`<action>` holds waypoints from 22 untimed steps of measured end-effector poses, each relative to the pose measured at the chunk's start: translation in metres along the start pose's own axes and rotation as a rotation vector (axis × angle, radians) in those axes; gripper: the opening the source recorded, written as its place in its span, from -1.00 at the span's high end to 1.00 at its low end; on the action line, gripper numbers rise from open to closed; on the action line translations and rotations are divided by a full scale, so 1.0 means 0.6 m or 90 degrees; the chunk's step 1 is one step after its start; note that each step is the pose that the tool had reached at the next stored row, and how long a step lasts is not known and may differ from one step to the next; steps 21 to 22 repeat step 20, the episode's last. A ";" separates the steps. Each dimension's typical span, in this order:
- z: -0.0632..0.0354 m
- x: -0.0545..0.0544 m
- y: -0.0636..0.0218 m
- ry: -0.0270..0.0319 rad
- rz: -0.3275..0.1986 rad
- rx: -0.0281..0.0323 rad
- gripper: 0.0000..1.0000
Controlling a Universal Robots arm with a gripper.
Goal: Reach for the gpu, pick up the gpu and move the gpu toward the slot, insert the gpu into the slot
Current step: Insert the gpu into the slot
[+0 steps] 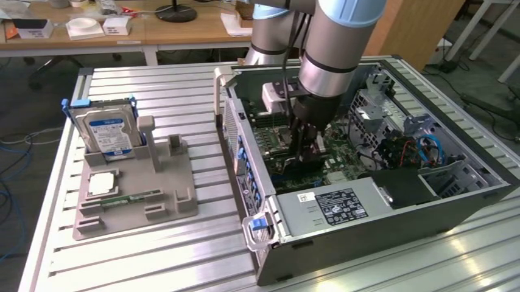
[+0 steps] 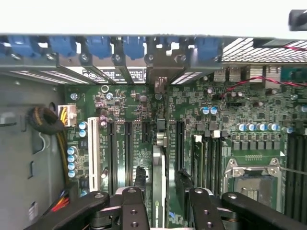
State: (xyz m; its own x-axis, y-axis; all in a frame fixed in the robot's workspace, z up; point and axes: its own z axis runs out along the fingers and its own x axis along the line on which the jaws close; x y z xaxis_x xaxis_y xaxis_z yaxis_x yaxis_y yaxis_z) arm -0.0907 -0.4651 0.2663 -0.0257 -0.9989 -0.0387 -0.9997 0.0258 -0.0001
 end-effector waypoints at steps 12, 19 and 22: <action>-0.010 0.000 0.000 -0.0001 0.000 0.0019 0.73; -0.010 0.000 0.000 -0.0001 0.000 0.0019 0.80; -0.010 0.000 0.000 -0.0001 0.000 0.0019 0.80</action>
